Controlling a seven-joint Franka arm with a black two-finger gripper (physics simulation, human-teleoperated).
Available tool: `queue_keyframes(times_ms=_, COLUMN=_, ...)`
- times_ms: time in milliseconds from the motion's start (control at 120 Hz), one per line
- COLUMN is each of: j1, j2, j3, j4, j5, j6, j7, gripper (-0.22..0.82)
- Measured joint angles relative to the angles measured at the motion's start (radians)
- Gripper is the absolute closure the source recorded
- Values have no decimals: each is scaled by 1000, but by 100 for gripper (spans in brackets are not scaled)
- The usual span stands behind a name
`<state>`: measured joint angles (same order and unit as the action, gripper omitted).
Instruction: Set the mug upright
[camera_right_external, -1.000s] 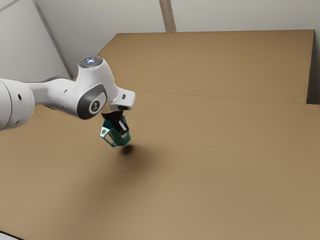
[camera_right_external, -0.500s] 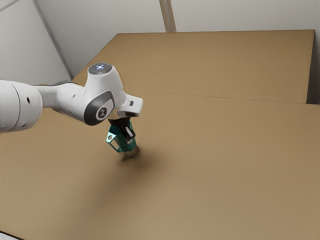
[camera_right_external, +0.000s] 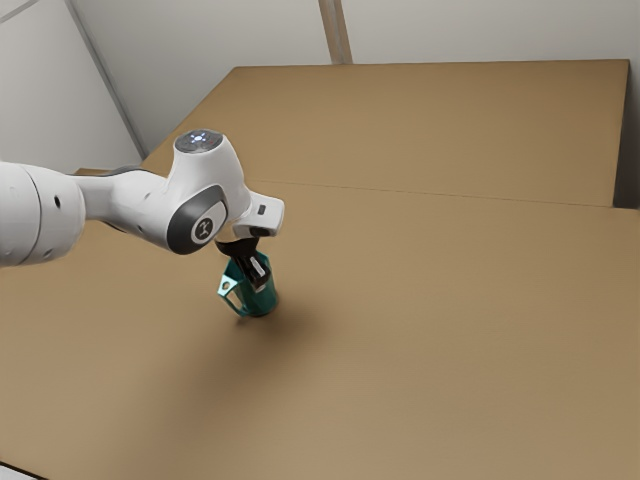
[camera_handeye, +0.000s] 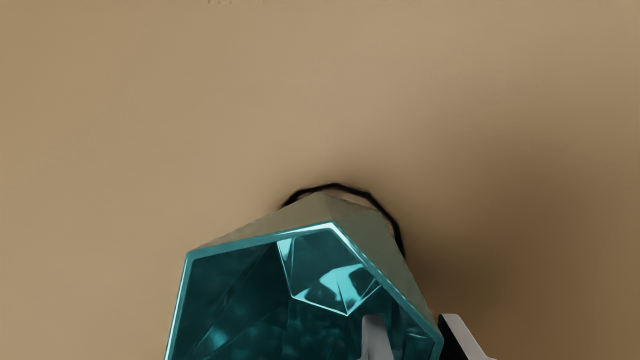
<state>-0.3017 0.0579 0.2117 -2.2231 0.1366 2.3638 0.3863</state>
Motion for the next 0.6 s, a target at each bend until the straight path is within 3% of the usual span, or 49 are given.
queue_keyframes(times_ms=325, j1=-1, j2=-2, j3=0, j4=1, j5=-1, j6=1, j7=6, gripper=36)
queue_keyframes(times_ms=600, j1=-3, j2=-25, j3=-1, j4=5, j5=-2, j6=-4, j7=7, gripper=28)
